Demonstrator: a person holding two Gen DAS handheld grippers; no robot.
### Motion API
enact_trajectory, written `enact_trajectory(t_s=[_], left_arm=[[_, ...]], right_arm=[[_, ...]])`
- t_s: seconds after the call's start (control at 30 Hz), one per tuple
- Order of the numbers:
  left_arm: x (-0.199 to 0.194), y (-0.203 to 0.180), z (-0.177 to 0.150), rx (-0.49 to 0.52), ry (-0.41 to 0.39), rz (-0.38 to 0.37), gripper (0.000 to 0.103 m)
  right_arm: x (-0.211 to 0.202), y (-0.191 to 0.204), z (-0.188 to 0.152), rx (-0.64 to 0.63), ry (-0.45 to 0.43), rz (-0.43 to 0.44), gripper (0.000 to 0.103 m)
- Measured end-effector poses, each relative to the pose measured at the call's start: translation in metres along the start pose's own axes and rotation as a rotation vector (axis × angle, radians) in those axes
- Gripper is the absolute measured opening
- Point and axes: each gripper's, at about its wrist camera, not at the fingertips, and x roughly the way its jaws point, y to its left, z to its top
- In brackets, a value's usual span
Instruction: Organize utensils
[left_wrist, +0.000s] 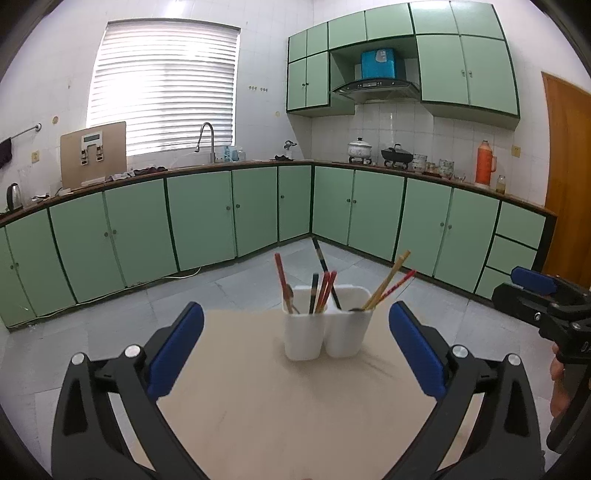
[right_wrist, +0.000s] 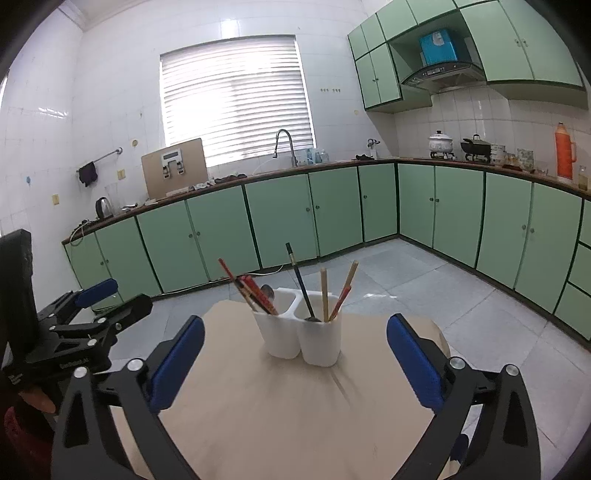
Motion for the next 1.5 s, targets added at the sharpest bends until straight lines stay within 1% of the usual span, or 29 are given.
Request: enact_trajectory(t_s=[0.23, 0.43, 0.77, 1.2, 1.5], left_arm=[[-0.023, -0.005, -0.013, -0.003, 0.001, -0.008, 0.098], [-0.041, -0.009, -0.012, 0.007, -0.028, -0.017, 0.098], [-0.067, -0.014, -0.009, 0.012, -0.072, -0.022, 0.098], [-0.088, -0.019, -0.011, 0.022, -0.107, -0.017, 0.098], [-0.096, -0.021, -0.010, 0.018, -0.123, -0.014, 0.098]], right_arm=[[-0.019, 0.020, -0.014, -0.047, -0.015, -0.042, 0.097], [-0.026, 0.025, -0.016, -0.047, -0.020, -0.039, 0.097], [-0.046, 0.035, -0.012, -0.063, -0.060, -0.029, 0.097], [-0.064, 0.043, -0.012, -0.088, -0.091, -0.060, 0.097], [-0.072, 0.046, -0.011, -0.097, -0.106, -0.051, 0.097]])
